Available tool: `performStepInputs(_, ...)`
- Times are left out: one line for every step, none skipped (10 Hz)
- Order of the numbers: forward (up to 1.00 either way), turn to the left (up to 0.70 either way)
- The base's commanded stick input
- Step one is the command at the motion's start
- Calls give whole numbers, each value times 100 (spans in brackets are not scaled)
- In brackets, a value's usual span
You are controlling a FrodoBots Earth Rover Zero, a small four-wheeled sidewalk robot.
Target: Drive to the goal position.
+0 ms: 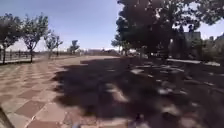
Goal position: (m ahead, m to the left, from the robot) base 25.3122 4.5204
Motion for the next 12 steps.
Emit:
performStepInputs(100, 0)
performStepInputs(100, 0)
performStepInputs(100, 0)
performStepInputs(100, 0)
performStepInputs(100, 0)
performStepInputs(100, 0)
performStepInputs(100, 0)
performStepInputs(100, 0)
performStepInputs(100, 0)
performStepInputs(100, 0)
performStepInputs(100, 0)
performStepInputs(100, 0)
